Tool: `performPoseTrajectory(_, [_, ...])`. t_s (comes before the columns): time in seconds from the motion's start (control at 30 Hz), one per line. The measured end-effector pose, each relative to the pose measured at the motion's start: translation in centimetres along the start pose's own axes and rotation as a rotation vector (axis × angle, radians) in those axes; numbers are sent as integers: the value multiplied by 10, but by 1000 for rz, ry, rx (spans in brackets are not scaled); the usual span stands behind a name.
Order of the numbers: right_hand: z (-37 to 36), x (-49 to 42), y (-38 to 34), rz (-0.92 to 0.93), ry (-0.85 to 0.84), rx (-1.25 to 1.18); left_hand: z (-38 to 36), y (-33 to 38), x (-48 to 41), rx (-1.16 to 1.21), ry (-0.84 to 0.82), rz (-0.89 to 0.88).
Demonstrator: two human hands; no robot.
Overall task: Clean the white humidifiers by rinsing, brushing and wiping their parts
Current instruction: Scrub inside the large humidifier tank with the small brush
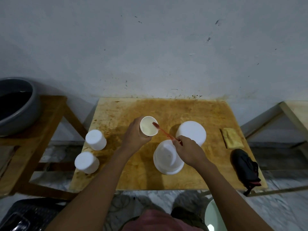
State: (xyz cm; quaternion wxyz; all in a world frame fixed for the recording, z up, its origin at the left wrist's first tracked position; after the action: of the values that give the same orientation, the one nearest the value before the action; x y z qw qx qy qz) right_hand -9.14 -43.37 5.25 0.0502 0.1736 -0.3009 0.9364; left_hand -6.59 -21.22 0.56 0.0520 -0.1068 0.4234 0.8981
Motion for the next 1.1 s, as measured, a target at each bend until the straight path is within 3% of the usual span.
performPoseTrajectory(0.37, [-4,16,27,-20,11,38,-7,15,7,-11,-20,-65])
performPoseTrajectory(0.67, [3,27,48,-48,55,-199,-13,28,15,-24,-86,-118])
performPoseTrajectory(1.1, [-7,47,74,-136,84,-307,-31,41,23,-333,-253,-319])
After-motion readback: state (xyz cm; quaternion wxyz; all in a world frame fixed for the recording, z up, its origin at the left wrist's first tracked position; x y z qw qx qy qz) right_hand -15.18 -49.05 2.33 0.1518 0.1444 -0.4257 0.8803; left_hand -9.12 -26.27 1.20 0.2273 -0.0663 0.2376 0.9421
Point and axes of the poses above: each hand's wrist, its own x-axis away from the middle knuckle, its own z-axis out of the back of the hand, y = z × x, the point moved 2 cm from there along -x, towards the middle knuckle, and after that the axes turned 10 degrees about -z, right-handed, at the moved point
